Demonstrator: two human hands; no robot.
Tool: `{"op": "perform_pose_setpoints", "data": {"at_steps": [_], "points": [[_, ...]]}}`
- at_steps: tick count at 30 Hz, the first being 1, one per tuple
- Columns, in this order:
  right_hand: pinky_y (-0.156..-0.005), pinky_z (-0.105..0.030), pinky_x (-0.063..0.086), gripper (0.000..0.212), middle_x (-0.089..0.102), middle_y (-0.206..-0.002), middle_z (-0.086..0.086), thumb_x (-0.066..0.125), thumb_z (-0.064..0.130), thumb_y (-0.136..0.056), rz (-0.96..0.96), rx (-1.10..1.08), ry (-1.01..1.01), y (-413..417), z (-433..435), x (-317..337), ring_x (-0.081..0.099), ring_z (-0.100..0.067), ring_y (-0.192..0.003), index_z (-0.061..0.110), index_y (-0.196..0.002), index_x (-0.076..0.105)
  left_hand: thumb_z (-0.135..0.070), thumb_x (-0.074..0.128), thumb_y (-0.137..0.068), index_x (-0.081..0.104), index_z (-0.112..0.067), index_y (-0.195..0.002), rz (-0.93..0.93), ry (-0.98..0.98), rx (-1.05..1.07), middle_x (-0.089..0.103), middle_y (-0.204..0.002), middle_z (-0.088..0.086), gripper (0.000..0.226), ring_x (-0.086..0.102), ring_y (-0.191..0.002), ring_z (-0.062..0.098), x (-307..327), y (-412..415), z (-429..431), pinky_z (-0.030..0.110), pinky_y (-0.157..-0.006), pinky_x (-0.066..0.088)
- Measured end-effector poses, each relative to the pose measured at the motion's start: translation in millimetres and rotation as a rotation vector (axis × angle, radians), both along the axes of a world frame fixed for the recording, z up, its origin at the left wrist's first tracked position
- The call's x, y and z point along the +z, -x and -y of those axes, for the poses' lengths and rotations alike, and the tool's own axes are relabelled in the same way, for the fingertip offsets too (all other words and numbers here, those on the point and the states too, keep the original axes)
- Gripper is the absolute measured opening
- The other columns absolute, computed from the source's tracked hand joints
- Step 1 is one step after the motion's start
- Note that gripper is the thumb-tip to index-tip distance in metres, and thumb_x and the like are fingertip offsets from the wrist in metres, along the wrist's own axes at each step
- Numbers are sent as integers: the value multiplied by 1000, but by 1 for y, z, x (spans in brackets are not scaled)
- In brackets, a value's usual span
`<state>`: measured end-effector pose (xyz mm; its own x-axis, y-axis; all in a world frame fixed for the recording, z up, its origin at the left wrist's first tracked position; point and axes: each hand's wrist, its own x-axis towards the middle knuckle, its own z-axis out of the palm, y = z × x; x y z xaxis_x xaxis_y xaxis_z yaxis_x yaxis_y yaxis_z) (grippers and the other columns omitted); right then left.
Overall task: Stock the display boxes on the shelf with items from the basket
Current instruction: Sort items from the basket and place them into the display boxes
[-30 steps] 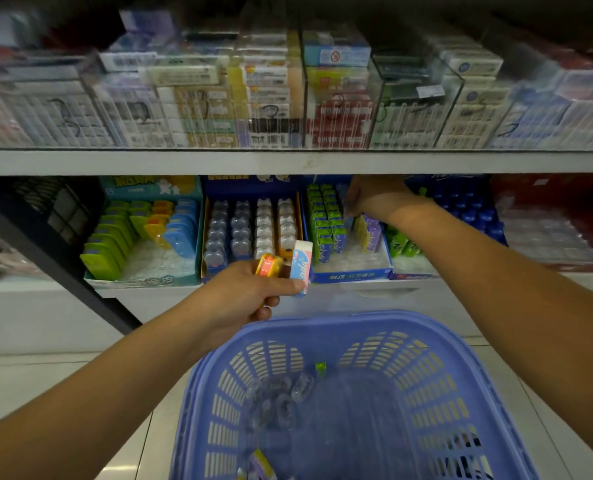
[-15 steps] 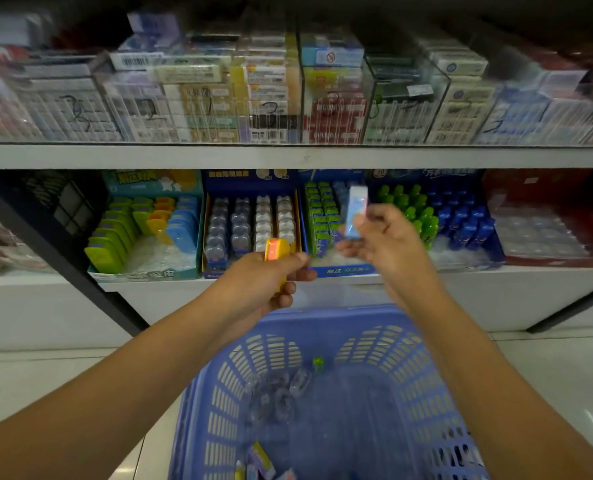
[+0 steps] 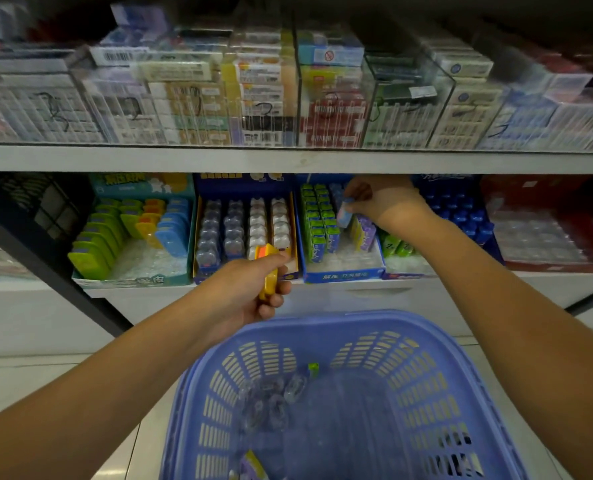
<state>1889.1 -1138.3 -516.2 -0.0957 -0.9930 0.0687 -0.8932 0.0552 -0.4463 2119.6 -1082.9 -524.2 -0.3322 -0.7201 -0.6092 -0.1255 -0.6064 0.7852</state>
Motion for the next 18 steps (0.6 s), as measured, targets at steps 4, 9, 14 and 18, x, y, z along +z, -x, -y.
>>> {"op": "perform_pose_setpoints", "data": {"at_steps": [4, 9, 14, 18], "points": [[-85, -22, 43, 25, 65, -116, -7, 67, 15, -87, -31, 30, -43, 1, 7, -4, 59, -20, -106, 11, -111, 64, -32, 53, -95, 63, -11, -89, 10, 32, -37, 61, -66, 1, 24, 50, -48, 9, -5, -3, 4, 18, -42, 38], [-67, -7, 38, 25, 64, -106, -1, 70, 19, -84, -25, 41, -90, 9, 13, -4, 51, -8, -88, 15, -109, 64, -32, 52, -95, 68, -14, -96, 18, 67, -38, 57, -88, 3, 24, 54, -60, 12, -8, -3, 7, 19, -47, 47], [-71, -17, 37, 23, 64, -103, -2, 70, 16, -83, -83, 75, -66, 6, 12, -9, 55, -13, -90, 15, -105, 66, -18, 52, -96, 67, -14, -97, 30, 55, -45, 60, -97, 3, 15, 53, -69, 15, -11, -3, 8, 22, -53, 50], [-76, -19, 40, 21, 66, -109, -6, 72, 14, -81, -115, 79, -68, 2, 14, -12, 60, -19, -99, 14, -101, 69, -5, 53, -94, 68, -11, -95, 33, 60, -68, 63, -91, 4, 16, 57, -73, 17, -15, -2, 8, 24, -59, 52]]}}
